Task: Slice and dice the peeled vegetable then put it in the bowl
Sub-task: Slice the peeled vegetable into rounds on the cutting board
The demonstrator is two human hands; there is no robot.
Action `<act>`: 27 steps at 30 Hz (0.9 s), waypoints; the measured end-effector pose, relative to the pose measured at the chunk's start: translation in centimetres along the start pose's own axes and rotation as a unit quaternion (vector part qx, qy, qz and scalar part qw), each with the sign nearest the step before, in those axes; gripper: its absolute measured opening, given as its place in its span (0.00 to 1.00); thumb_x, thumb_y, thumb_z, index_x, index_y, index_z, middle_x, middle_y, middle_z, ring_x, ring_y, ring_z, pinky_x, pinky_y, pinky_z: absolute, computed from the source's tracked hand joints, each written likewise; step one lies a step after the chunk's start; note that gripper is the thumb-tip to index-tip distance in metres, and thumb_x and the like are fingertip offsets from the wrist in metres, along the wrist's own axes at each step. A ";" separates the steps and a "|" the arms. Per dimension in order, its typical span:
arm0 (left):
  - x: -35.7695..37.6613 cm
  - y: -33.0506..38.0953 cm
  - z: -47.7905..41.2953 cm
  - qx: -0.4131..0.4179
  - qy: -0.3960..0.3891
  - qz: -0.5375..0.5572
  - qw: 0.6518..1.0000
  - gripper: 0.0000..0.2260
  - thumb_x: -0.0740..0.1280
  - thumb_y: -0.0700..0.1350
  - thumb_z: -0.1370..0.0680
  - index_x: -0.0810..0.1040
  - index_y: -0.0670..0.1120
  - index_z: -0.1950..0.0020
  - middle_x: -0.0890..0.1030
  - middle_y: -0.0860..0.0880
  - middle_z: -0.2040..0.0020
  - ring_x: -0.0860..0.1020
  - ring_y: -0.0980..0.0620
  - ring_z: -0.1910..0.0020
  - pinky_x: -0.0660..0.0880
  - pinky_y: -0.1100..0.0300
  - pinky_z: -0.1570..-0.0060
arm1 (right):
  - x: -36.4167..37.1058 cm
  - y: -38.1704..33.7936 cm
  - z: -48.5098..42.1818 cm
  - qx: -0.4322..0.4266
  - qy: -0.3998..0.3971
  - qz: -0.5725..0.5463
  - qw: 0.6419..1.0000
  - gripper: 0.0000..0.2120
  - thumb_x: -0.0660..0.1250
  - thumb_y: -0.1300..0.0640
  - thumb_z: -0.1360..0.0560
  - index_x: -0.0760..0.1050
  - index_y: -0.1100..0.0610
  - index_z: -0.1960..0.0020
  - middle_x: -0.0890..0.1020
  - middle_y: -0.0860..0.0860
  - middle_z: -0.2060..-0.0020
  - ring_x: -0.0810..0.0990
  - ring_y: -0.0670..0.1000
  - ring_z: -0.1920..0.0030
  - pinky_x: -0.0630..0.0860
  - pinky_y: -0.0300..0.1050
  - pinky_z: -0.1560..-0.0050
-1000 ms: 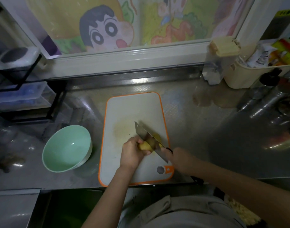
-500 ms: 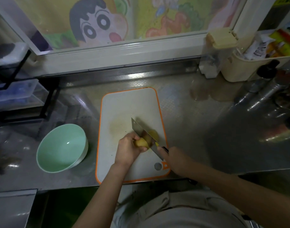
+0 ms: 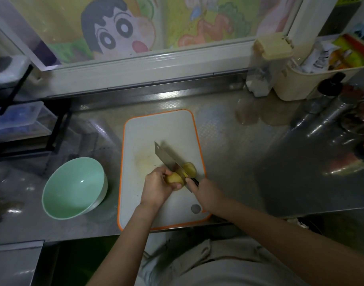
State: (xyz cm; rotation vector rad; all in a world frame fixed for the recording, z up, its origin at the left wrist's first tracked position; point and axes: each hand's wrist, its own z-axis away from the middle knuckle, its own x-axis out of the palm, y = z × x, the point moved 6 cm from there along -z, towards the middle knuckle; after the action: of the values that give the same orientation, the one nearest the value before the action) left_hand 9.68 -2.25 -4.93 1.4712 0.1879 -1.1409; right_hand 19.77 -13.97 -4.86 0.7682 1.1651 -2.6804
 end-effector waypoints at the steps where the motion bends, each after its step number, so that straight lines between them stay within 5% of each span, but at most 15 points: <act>1: 0.0 0.0 -0.1 -0.002 0.000 0.001 1.000 0.17 0.80 0.43 0.39 0.78 0.44 0.55 0.79 0.50 0.57 0.76 0.51 0.59 0.66 0.72 0.66 | -0.2 -0.2 0.0 0.004 0.009 0.011 1.000 0.22 0.53 0.43 0.20 0.62 0.53 0.68 0.69 0.49 0.71 0.67 0.45 0.71 0.63 0.35 0.72; 14: 0.0 -0.9 0.3 -0.037 -0.005 0.064 0.997 0.17 0.80 0.39 0.39 0.74 0.47 0.59 0.81 0.47 0.58 0.78 0.50 0.58 0.70 0.68 0.62 | 0.1 -1.3 1.7 -0.009 -0.019 0.101 0.995 0.19 0.52 0.47 0.18 0.70 0.54 0.62 0.72 0.52 0.68 0.68 0.45 0.71 0.62 0.33 0.75; 16: 0.0 -1.1 0.2 -0.049 -0.003 0.067 0.997 0.17 0.80 0.39 0.39 0.74 0.48 0.60 0.81 0.48 0.58 0.78 0.51 0.59 0.69 0.69 0.62 | 0.2 -0.3 1.9 0.024 -0.031 0.091 0.995 0.16 0.52 0.52 0.18 0.72 0.60 0.40 0.78 0.60 0.56 0.73 0.48 0.64 0.66 0.35 0.68; 18: 0.0 -1.2 -0.1 -0.059 -0.002 0.073 0.996 0.17 0.80 0.39 0.39 0.73 0.49 0.61 0.80 0.49 0.59 0.77 0.52 0.59 0.67 0.71 0.63 | 0.2 0.9 2.4 0.059 -0.032 0.055 0.996 0.22 0.52 0.57 0.18 0.57 0.61 0.26 0.75 0.63 0.44 0.73 0.51 0.59 0.69 0.42 0.60; 20: 0.0 -1.2 -0.2 -0.060 -0.004 0.073 0.996 0.17 0.80 0.39 0.39 0.74 0.49 0.61 0.80 0.49 0.59 0.76 0.52 0.59 0.67 0.74 0.65 | 0.3 1.9 2.4 0.063 -0.031 0.048 0.996 0.21 0.51 0.54 0.17 0.60 0.68 0.30 0.76 0.62 0.51 0.73 0.50 0.59 0.70 0.46 0.54; 23: 0.0 -1.3 -0.3 -0.058 -0.008 0.072 0.996 0.16 0.80 0.39 0.39 0.75 0.48 0.60 0.81 0.49 0.58 0.77 0.53 0.59 0.68 0.76 0.66 | 0.1 1.7 2.5 0.013 -0.029 0.024 0.999 0.27 0.49 0.41 0.19 0.67 0.66 0.55 0.70 0.52 0.68 0.67 0.45 0.69 0.68 0.45 0.54; 27: 0.0 -1.2 -0.2 -0.037 -0.004 0.059 0.998 0.16 0.80 0.41 0.38 0.74 0.50 0.60 0.80 0.51 0.59 0.77 0.54 0.60 0.68 0.77 0.66 | -0.4 1.3 2.4 0.008 -0.035 0.049 0.998 0.28 0.48 0.41 0.19 0.65 0.66 0.57 0.69 0.52 0.70 0.66 0.45 0.70 0.67 0.43 0.56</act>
State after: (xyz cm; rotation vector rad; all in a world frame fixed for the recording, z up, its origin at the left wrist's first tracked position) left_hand 8.98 -1.80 -5.75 1.3938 0.1344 -1.0344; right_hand 19.47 -16.63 -4.10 0.7074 1.0625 -2.6179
